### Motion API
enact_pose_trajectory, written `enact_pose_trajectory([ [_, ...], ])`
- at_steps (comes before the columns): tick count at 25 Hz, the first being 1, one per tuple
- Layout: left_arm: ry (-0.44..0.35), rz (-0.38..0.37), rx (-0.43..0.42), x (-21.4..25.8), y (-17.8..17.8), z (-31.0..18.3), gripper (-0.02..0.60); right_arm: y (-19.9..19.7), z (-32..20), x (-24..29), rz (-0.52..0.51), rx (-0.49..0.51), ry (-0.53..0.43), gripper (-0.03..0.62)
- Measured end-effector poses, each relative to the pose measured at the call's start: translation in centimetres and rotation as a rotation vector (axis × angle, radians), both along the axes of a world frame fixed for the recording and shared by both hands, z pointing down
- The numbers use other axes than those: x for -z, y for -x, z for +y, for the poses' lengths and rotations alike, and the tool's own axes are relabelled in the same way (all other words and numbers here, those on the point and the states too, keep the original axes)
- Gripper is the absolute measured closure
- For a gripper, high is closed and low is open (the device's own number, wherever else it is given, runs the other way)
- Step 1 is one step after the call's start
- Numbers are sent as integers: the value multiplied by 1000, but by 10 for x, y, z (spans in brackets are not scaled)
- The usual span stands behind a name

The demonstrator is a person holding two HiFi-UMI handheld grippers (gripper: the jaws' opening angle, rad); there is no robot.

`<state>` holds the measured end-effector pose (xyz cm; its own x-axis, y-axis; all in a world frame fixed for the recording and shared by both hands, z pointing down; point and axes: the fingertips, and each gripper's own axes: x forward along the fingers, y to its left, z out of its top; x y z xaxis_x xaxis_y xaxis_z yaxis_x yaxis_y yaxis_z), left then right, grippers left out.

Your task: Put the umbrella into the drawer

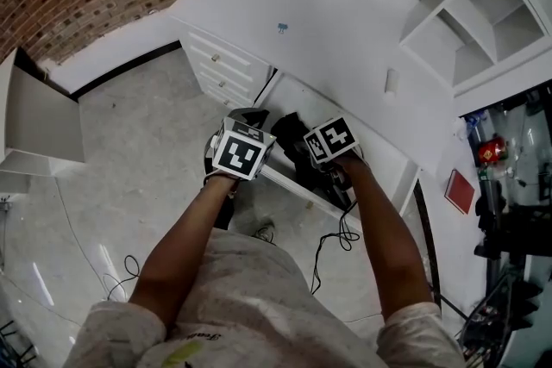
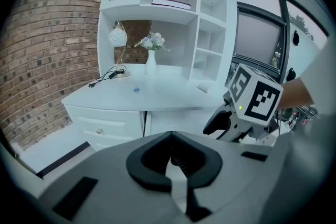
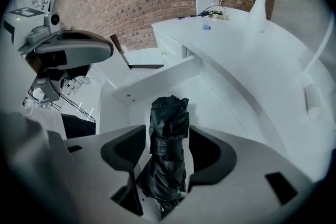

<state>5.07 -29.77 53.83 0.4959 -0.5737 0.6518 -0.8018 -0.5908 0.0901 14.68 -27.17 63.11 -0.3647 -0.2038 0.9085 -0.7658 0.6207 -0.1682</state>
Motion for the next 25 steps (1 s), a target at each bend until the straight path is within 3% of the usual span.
enact_pose_trajectory([
  [8,-40,12,43,20,5,2,583,6,-15,51,-127,-122,-144,335],
  [17,-137,27,78,60,15,-3,583,12,-22,127,-244,-213,-353,359],
  [25,-222,32,77,95,15,-4,584,14,-21,189,-332,-243,-518,367],
])
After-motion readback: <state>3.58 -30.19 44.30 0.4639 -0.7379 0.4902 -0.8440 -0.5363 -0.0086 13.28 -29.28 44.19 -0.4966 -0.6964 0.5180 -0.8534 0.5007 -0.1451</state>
